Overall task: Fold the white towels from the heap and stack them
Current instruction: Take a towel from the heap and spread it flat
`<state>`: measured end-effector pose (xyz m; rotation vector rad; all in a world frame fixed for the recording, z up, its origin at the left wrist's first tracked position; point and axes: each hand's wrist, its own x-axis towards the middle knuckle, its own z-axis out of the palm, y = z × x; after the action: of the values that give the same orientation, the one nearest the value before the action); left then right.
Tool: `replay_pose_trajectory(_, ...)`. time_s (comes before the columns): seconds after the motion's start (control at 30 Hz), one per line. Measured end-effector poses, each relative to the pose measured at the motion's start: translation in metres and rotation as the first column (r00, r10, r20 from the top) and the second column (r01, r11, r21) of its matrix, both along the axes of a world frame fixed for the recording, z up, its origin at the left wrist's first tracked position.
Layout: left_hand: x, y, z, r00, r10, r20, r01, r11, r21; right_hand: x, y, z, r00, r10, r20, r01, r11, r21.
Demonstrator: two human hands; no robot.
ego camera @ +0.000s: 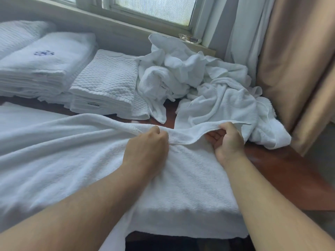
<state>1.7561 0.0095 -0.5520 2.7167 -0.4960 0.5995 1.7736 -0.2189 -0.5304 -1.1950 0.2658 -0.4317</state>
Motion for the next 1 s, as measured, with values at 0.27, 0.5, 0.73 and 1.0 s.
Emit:
replay_pose_trajectory(0.27,0.002,0.0,0.0,0.999,-0.041,0.028,0.042,0.998,-0.043,-0.045,-0.023,0.025,0.997,-0.066,-0.03,0.058,0.975,-0.216)
replay_pose_trajectory(0.5,0.001,0.0,0.003,0.985,-0.044,0.168,0.035,0.998,0.057,-0.061,-0.029,-0.01,0.981,-0.192,0.006,0.178,0.895,-0.409)
replay_pose_trajectory(0.73,-0.016,-0.001,0.01,0.757,-0.282,0.59,0.296,0.952,0.075,-0.051,-0.035,-0.016,0.959,-0.283,-0.015,0.241,0.843,-0.481)
replay_pose_trajectory(1.0,-0.032,-0.002,0.012,0.938,-0.285,0.198,0.265,0.956,0.124,-0.052,-0.041,-0.02,0.864,-0.502,0.037,0.399,0.639,-0.658)
